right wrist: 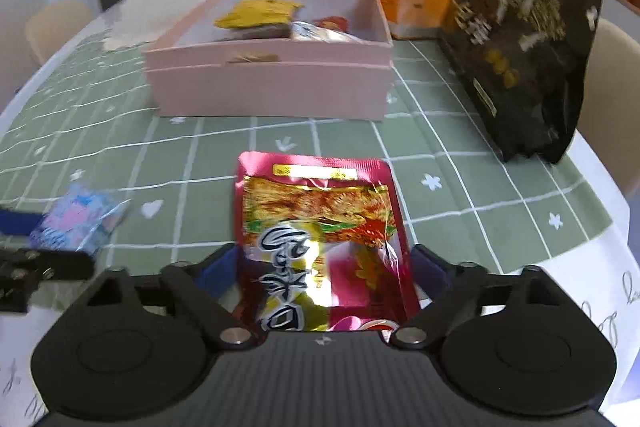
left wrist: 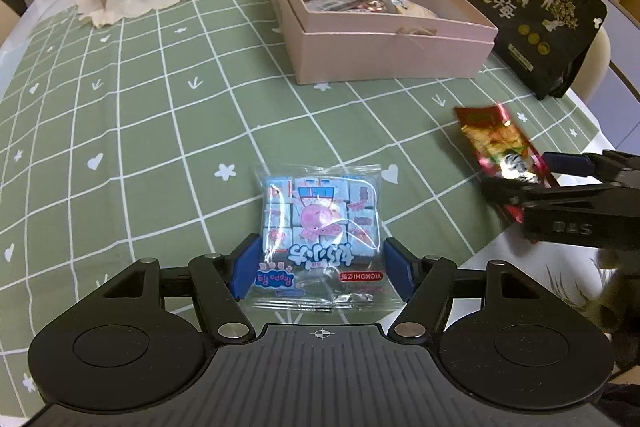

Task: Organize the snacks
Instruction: 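Lift both held packets toward the pink box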

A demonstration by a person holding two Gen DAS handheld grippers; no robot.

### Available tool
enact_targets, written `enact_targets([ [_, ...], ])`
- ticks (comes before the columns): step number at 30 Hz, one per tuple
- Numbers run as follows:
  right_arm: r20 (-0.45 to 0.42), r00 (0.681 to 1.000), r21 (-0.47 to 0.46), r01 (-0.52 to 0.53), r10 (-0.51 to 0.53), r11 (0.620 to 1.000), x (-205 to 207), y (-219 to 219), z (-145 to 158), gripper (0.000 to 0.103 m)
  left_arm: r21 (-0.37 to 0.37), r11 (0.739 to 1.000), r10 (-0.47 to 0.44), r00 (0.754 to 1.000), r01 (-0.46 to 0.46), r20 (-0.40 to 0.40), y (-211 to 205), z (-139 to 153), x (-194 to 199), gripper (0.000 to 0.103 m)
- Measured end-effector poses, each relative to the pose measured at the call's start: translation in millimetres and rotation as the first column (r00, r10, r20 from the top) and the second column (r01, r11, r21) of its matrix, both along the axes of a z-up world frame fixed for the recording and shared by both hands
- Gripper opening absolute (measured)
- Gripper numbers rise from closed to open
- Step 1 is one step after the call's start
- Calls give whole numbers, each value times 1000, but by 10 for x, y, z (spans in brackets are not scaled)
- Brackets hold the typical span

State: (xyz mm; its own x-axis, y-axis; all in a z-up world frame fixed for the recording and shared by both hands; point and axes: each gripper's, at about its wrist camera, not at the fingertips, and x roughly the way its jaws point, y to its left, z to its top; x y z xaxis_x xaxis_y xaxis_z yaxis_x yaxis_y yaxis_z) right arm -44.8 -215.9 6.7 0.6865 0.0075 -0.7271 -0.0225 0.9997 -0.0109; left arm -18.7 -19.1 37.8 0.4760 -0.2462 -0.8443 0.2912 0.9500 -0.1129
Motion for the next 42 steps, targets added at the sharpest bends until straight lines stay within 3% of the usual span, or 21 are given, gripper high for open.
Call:
enact_targets([
  [4, 43, 998, -11, -49, 49, 999, -122, 39, 160, 71, 14, 1000, -5, 1000, 5, 11, -28, -5, -17, 72],
  [5, 54, 997, -13, -58, 59, 998, -148, 59, 199, 61, 16, 1000, -6, 1000, 6, 14, -36, -6, -24, 73],
  [6, 57, 995, -6, -77, 77, 997, -176, 76, 235, 32, 19, 1000, -8, 1000, 7, 17, -40, -7, -29, 73],
  [7, 50, 995, -10, -83, 84, 996, -178, 98, 260, 32, 21, 1000, -9, 1000, 9, 19, -43, -9, -33, 73],
  [9, 59, 994, 2, -90, 89, 996, -191, 119, 306, 15, 23, 1000, -12, 1000, 11, 21, -47, -9, -39, 73],
  [13, 57, 995, 7, -87, 87, 996, -194, 114, 317, 15, 20, 1000, -20, 1000, 19, 22, -33, -11, -44, 73],
  [14, 51, 996, 2, -77, 77, 997, -191, 112, 315, 19, 18, 1000, -19, 1000, 19, 21, -29, -10, -46, 73],
  [16, 44, 998, -16, -47, 48, 999, -196, 68, 277, 48, 13, 1000, -20, 1000, 20, 23, -18, -11, -53, 73],
  [17, 54, 998, -26, -31, 32, 999, -206, 38, 253, 69, 11, 1000, -21, 999, 21, 24, -11, -12, -58, 73],
  [18, 77, 997, -35, -12, 15, 999, -226, -5, 232, 73, 9, 1000, -21, 999, 21, 27, -7, -14, -64, 73],
  [20, 80, 997, -16, -4, 5, 1000, -218, -90, 183, 73, 5, 1000, -21, 999, 20, 33, -2, -17, -79, 73],
  [23, 10, 1000, 99, 9, -10, 995, -127, -222, 67, 73, 4, 1000, -21, 999, 21, 42, -1, -21, -96, 73],
  [26, -2, 999, 139, 35, -35, 990, -88, -244, -11, 81, 6, 1000, -22, 999, 22, 45, 1, -21, -102, 73],
  [36, 80, 994, -140, -68, 79, 988, -149, -18, -107, 85, -5, 1000, -27, 998, 28, 59, 34, -27, -134, 73],
  [42, 89, 991, -189, -79, 97, 979, -114, -66, -87, 86, -2, 1000, -31, 998, 32, 61, 32, -27, -137, 73],
])
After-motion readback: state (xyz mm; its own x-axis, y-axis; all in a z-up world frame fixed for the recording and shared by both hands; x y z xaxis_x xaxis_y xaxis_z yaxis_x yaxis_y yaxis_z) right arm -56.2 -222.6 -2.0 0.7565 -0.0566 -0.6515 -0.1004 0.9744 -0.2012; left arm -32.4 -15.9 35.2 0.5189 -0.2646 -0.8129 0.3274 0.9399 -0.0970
